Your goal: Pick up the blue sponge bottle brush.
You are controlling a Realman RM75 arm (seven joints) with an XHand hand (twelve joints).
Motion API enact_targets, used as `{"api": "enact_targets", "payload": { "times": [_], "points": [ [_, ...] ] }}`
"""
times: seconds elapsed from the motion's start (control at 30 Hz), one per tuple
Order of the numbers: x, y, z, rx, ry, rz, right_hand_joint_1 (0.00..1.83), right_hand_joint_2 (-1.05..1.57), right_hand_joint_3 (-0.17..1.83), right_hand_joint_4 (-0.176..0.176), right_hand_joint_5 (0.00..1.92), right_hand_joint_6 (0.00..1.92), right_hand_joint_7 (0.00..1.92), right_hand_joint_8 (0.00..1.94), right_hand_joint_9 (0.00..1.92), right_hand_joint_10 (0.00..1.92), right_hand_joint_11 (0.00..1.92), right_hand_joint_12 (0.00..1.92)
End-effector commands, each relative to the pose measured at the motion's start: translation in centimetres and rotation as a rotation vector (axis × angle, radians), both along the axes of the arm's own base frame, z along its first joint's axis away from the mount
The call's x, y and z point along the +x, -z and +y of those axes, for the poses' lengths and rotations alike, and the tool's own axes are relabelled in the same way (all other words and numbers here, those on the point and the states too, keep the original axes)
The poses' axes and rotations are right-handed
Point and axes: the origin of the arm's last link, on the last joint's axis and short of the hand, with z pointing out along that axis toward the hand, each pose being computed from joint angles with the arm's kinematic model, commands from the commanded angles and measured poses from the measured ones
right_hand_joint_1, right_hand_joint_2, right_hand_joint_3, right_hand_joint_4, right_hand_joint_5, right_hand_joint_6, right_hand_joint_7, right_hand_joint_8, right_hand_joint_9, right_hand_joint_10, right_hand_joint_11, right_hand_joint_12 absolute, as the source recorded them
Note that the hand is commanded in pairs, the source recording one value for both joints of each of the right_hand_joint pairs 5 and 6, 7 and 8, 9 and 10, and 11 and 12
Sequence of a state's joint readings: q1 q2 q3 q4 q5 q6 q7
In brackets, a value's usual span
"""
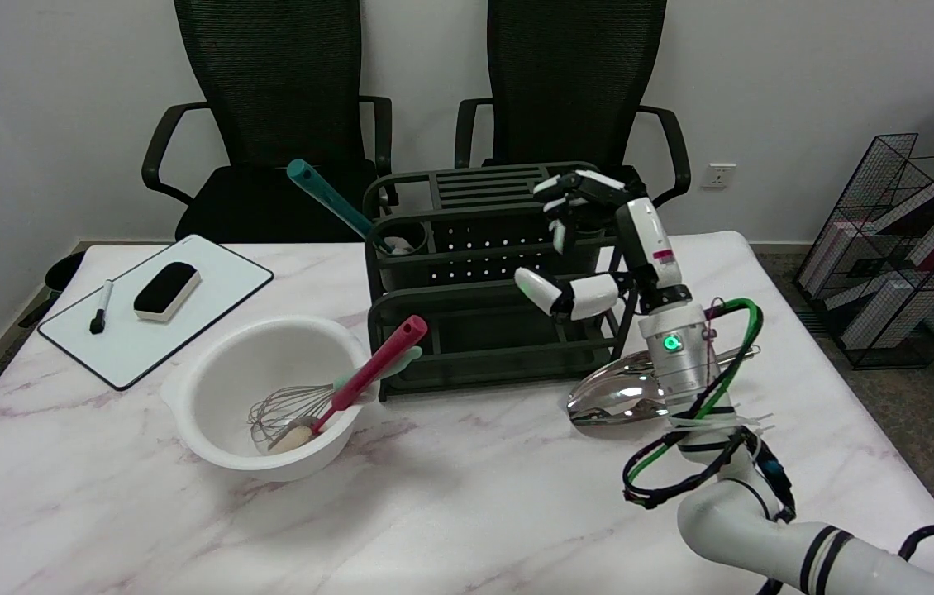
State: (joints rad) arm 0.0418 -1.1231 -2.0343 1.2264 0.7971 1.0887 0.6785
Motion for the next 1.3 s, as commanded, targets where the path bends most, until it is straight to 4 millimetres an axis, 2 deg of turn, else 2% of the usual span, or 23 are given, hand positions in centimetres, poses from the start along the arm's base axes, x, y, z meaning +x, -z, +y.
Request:
{"api": "enact_targets", "payload": {
  "times": [0.03,0.1,0.23,0.33,0.57,0.83,1.07,1.3],
  "points": [
    [2.8,2.8,-4.1,0.060,0.007,0.053,1.07,-0.06,1.07,0.000,0.66,0.66,0.93,0.93,0.68,0.68,0.80,0.80],
    [3.4,3.9,-4.6,0.092,0.002,0.041,1.07,-0.09,1.08,0.000,0.61,0.61,0.80,0.80,0.63,0.63,0.75,0.75],
    [3.6,4.9,-6.0,0.118,0.031,0.042,1.06,-0.13,1.06,0.000,0.62,0.62,0.73,0.73,0.59,0.59,0.72,0.72],
    [3.7,5.4,-6.7,0.119,0.032,0.038,1.07,-0.14,1.05,0.000,0.74,0.74,0.73,0.73,0.59,0.59,0.72,0.72],
    [4.6,6.1,-8.9,0.131,0.038,0.020,1.07,-0.14,1.05,0.000,0.84,0.84,0.72,0.72,0.57,0.57,0.70,0.70],
    [6.1,7.3,-10.7,0.163,0.040,0.001,1.05,-0.12,1.06,0.000,0.81,0.81,0.71,0.71,0.55,0.55,0.72,0.72],
    [5.6,8.7,-12.3,0.185,0.104,-0.006,1.05,-0.13,1.04,0.000,0.77,0.77,0.71,0.71,0.56,0.56,0.71,0.71],
    [5.6,8.9,-14.4,0.213,0.177,-0.060,1.06,-0.14,1.02,0.000,0.70,0.70,0.71,0.71,0.58,0.58,0.71,0.71]
  ]
}}
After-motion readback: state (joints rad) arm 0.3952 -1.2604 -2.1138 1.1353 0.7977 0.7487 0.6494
